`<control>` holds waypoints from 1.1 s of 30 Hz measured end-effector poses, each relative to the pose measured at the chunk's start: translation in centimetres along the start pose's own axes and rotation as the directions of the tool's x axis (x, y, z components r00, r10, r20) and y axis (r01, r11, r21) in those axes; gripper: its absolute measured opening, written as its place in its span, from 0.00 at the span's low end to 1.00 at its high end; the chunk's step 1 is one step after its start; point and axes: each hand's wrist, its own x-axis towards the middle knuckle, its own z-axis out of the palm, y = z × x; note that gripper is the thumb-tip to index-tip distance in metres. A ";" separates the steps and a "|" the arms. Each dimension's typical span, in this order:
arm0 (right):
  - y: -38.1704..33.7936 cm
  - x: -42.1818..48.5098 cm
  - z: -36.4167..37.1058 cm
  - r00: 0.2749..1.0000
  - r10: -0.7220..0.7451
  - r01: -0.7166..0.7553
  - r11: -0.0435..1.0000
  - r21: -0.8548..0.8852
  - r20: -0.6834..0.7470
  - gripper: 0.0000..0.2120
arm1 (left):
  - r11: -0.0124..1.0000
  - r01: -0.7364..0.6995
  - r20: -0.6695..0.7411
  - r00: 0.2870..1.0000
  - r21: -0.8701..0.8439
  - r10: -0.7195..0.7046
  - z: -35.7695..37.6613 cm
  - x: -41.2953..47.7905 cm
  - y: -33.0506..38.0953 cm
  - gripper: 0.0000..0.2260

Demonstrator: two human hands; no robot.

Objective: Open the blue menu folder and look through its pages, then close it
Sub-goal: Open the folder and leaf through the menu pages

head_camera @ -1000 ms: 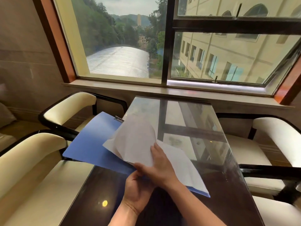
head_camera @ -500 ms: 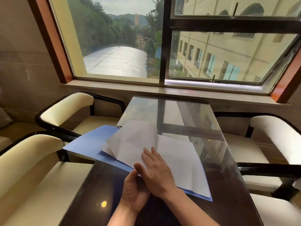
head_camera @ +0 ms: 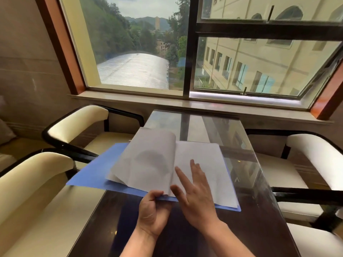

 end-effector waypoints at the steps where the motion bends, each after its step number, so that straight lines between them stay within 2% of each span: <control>1: 0.5 -0.5 -0.2 0.999 0.029 -0.030 0.999 -0.039 -0.016 0.38 | 1.000 -0.023 -0.001 1.000 -0.010 0.023 0.1 0.1 0.2 0.11; 4: 1.8 -2.0 -0.7 0.991 0.115 -0.123 0.986 -0.114 -0.075 0.34 | 0.997 -0.065 -0.024 0.998 -0.041 0.064 0.3 0.2 0.8 0.12; 6: 2.3 -2.6 -1.0 0.980 0.177 -0.188 0.972 -0.141 -0.090 0.36 | 0.994 -0.089 -0.037 0.996 -0.057 0.087 0.4 0.4 1.0 0.13; 10: 2.3 -2.9 -1.5 0.959 0.282 -0.281 0.946 -0.163 -0.021 0.45 | 0.990 -0.117 -0.010 0.993 -0.075 0.116 0.6 0.5 1.1 0.12; 14: 2.3 -2.7 -1.3 0.947 0.316 -0.311 0.946 -0.089 0.049 0.45 | 0.994 -0.079 0.036 0.996 -0.075 0.082 0.8 0.5 0.7 0.14; 17: 2.2 -2.6 -1.0 0.947 0.311 -0.312 0.950 0.002 0.081 0.45 | 0.995 -0.049 0.054 0.997 -0.084 0.054 1.0 0.3 0.5 0.15; 19: 2.1 -2.7 -0.7 0.955 0.292 -0.294 0.955 0.038 0.049 0.47 | 0.997 -0.032 0.044 0.998 -0.076 0.036 1.1 0.1 0.4 0.15; 22: 1.9 -2.8 -0.5 0.967 0.255 -0.255 0.967 0.006 -0.011 0.48 | 0.998 -0.014 0.026 1.000 -0.065 0.016 0.8 0.0 0.4 0.16; 27: 1.1 -3.0 -1.2 0.973 0.221 -0.224 0.973 -0.048 -0.067 0.50 | 0.998 -0.003 -0.001 1.000 -0.067 0.003 0.1 0.3 0.4 0.10; 33: -1.0 -2.8 -2.1 0.989 0.122 -0.122 0.992 -0.001 -0.086 0.44 | 0.998 0.017 -0.019 1.000 -0.055 -0.018 -0.8 0.6 -0.2 0.09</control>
